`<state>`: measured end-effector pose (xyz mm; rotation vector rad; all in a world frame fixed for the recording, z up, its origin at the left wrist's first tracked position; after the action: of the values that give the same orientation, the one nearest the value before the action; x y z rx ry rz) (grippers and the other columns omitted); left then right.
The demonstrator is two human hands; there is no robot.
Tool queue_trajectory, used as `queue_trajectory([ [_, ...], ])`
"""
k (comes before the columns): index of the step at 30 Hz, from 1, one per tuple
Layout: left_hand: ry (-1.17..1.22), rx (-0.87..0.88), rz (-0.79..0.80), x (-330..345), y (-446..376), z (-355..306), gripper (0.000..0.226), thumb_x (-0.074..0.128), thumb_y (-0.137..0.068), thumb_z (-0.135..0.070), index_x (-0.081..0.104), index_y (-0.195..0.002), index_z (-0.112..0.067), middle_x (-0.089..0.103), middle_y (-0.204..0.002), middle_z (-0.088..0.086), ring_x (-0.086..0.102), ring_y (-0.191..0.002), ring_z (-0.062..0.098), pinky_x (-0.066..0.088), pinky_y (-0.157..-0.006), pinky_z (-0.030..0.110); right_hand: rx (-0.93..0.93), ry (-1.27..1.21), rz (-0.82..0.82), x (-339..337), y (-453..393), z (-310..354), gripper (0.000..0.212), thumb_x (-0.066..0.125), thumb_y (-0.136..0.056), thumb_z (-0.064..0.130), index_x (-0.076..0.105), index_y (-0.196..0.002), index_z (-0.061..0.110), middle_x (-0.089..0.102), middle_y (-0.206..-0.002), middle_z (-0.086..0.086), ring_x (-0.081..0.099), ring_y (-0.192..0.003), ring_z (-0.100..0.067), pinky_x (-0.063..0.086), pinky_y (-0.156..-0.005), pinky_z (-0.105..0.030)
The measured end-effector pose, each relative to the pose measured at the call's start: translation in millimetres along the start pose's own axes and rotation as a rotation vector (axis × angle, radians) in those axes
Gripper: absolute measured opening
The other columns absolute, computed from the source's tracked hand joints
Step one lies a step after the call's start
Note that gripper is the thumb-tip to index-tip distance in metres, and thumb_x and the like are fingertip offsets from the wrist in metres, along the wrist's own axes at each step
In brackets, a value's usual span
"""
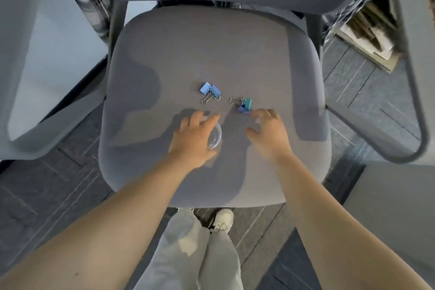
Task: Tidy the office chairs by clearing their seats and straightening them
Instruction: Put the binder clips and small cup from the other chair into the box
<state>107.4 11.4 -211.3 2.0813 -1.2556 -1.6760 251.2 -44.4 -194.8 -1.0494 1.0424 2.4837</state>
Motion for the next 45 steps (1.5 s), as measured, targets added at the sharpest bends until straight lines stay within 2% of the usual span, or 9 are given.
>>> queue_trajectory([
  [5, 0.095, -0.085, -0.127, -28.1, -10.8, 27.9, 0.077, 0.068, -0.077, -0.019, 0.028, -0.142, -0.026, 0.029, -0.141, 0.011, 0.029, -0.129, 0.032, 0.036, -0.104, 0.044, -0.024, -0.081, -0.06, 13.2, -31.1, 11.6, 0.057, 0.054, -0.084, 0.002, 0.036, -0.138, 0.008, 0.032, -0.144, -0.012, 0.03, -0.133, -0.028, 0.034, -0.105, -0.032],
  [12, 0.172, -0.118, -0.26, -52.2, -34.9, 63.7, 0.085, 0.075, -0.07, -0.023, 0.029, -0.142, -0.022, 0.036, -0.139, 0.015, 0.032, -0.128, 0.032, 0.033, -0.105, 0.041, -0.023, 0.023, -0.107, 58.6, -59.6, 20.5, 0.09, 0.068, -0.078, 0.042, 0.017, -0.147, 0.016, 0.01, -0.156, -0.017, -0.001, -0.145, -0.037, -0.001, -0.118, -0.045],
  [18, 0.225, -0.051, -0.365, -59.6, -43.7, 74.1, 0.086, 0.078, -0.068, -0.023, 0.033, -0.141, -0.019, 0.041, -0.138, 0.012, 0.036, -0.127, 0.03, 0.031, -0.105, 0.034, -0.299, 0.15, -0.142, 77.4, -79.4, 55.6, 0.077, 0.067, -0.075, 0.048, 0.038, -0.141, 0.021, 0.033, -0.149, -0.018, 0.024, -0.138, -0.041, 0.017, -0.114, -0.05],
  [21, 0.228, -0.05, -0.373, -60.6, -46.0, 76.8, 0.086, 0.078, -0.068, -0.024, 0.033, -0.141, -0.019, 0.042, -0.137, 0.011, 0.037, -0.126, 0.03, 0.03, -0.105, 0.033, -0.398, 0.263, -0.232, 81.0, -86.3, 62.9, 0.057, 0.07, -0.068, 0.045, 0.064, -0.116, 0.014, 0.062, -0.118, -0.02, 0.057, -0.1, -0.046, 0.046, -0.082, -0.051],
  [26, 0.212, -0.06, -0.364, -59.2, -47.2, 77.5, 0.087, 0.078, -0.068, -0.026, 0.032, -0.141, -0.02, 0.042, -0.138, 0.011, 0.037, -0.127, 0.03, 0.03, -0.105, 0.033, -0.439, 0.286, -0.268, 80.3, -84.3, 70.3, 0.041, 0.084, -0.056, 0.03, 0.068, -0.082, 0.003, 0.069, -0.091, -0.021, 0.065, -0.068, -0.041, 0.054, -0.058, -0.041],
  [31, 0.244, -0.078, -0.365, -61.4, -41.2, 75.9, 0.087, 0.079, -0.068, -0.025, 0.033, -0.141, -0.021, 0.043, -0.137, 0.01, 0.037, -0.127, 0.027, 0.03, -0.106, 0.031, -0.302, 0.291, -0.08, 73.5, -85.3, 76.6, 0.038, 0.058, -0.083, 0.024, 0.051, -0.116, 0.006, 0.056, -0.122, -0.012, 0.057, -0.104, -0.036, 0.046, -0.073, -0.037],
  [37, 0.273, -0.125, -0.38, -67.6, -26.6, 79.1, 0.086, 0.08, -0.067, -0.022, 0.034, -0.14, -0.02, 0.041, -0.136, 0.013, 0.039, -0.127, 0.029, 0.034, -0.106, 0.035, -0.347, 0.287, -0.046, 66.6, -73.2, 79.2, 0.034, 0.049, -0.086, 0.017, 0.046, -0.117, 0.005, 0.065, -0.107, -0.013, 0.059, -0.096, -0.036, 0.033, -0.064, -0.03],
  [41, 0.284, -0.177, -0.393, -72.1, -20.5, 86.1, 0.086, 0.079, -0.068, -0.023, 0.034, -0.141, -0.021, 0.04, -0.136, 0.014, 0.04, -0.127, 0.03, 0.036, -0.105, 0.037, -0.444, 0.327, -0.015, 68.9, -71.5, 93.4, 0.058, 0.049, -0.087, 0.019, 0.031, -0.142, 0.021, 0.066, -0.107, -0.011, 0.06, -0.097, -0.034, 0.042, -0.067, -0.032],
  [45, 0.301, -0.188, -0.393, -71.6, -16.9, 93.0, 0.085, 0.08, -0.068, -0.023, 0.035, -0.14, -0.019, 0.041, -0.135, 0.015, 0.041, -0.125, 0.031, 0.037, -0.104, 0.039, -0.502, 0.491, 0.062, 81.7, -79.2, 104.5, 0.063, 0.047, -0.09, 0.025, 0.018, -0.145, 0.035, 0.064, -0.117, -0.003, 0.06, -0.104, -0.031, 0.048, -0.073, -0.032],
])
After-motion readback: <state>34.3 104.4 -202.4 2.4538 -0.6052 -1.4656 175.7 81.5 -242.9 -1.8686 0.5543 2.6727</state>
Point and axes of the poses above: each hand's wrist, its own y-axis away from the middle knuckle, its own x-axis out of the palm, z = x × y, the point moved 4 cm from there along -y, towards the middle knuckle
